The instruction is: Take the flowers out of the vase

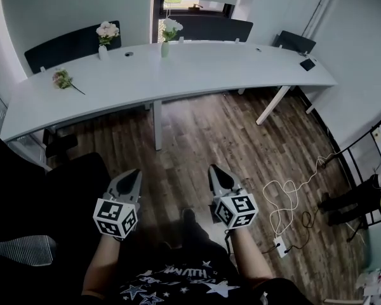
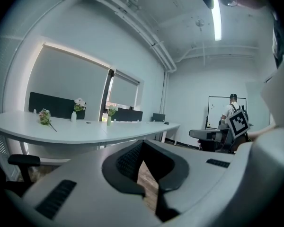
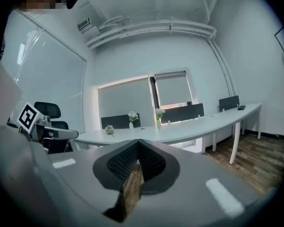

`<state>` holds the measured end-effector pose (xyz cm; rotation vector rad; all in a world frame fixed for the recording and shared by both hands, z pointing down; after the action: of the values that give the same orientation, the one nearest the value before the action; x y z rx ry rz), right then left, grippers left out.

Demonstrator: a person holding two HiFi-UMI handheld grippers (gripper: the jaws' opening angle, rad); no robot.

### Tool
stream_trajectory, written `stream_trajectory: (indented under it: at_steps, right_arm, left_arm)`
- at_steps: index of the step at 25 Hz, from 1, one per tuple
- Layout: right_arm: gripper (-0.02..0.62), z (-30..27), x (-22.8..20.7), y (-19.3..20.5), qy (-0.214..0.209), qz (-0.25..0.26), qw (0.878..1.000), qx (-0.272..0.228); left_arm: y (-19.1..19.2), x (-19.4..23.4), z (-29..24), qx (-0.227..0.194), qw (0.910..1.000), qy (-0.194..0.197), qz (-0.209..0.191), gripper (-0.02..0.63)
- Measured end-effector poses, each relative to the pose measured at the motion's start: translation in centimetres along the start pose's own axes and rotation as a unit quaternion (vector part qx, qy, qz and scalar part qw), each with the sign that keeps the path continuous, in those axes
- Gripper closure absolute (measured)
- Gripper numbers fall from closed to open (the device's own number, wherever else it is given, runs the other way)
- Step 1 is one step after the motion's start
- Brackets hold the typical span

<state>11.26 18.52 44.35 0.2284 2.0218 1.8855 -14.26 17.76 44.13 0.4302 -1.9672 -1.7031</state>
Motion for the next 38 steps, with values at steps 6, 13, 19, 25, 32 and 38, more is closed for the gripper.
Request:
stream_trajectory:
  at_steps: [6, 13, 19, 25, 32, 38]
  right_arm:
    - [0.594, -4.0, -2.0, 0.2, -0.012, -0.021, 1.0, -0.012]
    - [0.594, -11.6, -5.5, -0.7, -0.058, -0.023, 0.998, -0.006]
    - [0.594, -17.2, -10.6, -2.3, -0.067, -0.034, 0.997, -0.007]
    - [0.594, -20.6, -15.1, -2.7, -0.071, -0.044, 0.997, 0.001]
    - [0.594, -23.4, -19.7, -2.5, -0.083, -0.061, 0.995, 0.002]
    - [0.593, -25.6, -21.5, -2.0, -0.082, -0.083, 0.993, 0.002]
  left_arm:
    - [0.4, 1.1, -2.2, 0.009, 0.9999, -0.012, 0.0, 0.597]
    - [-1.0, 3.7, -8.4, 0.009, 0.999, -0.045, 0.002, 0.597]
    - [-2.1, 5.0, -15.2, 0.007, 0.9983, -0.058, 0.008, 0.597]
    - [-3.1, 5.2, -20.7, 0.012, 0.9979, -0.064, -0.001, 0.597]
    - [-4.1, 4.5, -26.2, 0.009, 0.9968, -0.078, -0.01, 0.597]
    - [-4.0, 4.8, -28.3, 0.02, 0.9962, -0.084, -0.012, 0.597]
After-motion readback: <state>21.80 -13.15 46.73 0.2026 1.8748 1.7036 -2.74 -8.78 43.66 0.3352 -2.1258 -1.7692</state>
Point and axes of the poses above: the fingertips, and each gripper's own axes: z backward along the fingers, x to its left, y out of its underside, the point moved 4 cm from there along z, backward along the fingers, and after that the axes turned 6 degrees about -x, right-handed, at the moved point
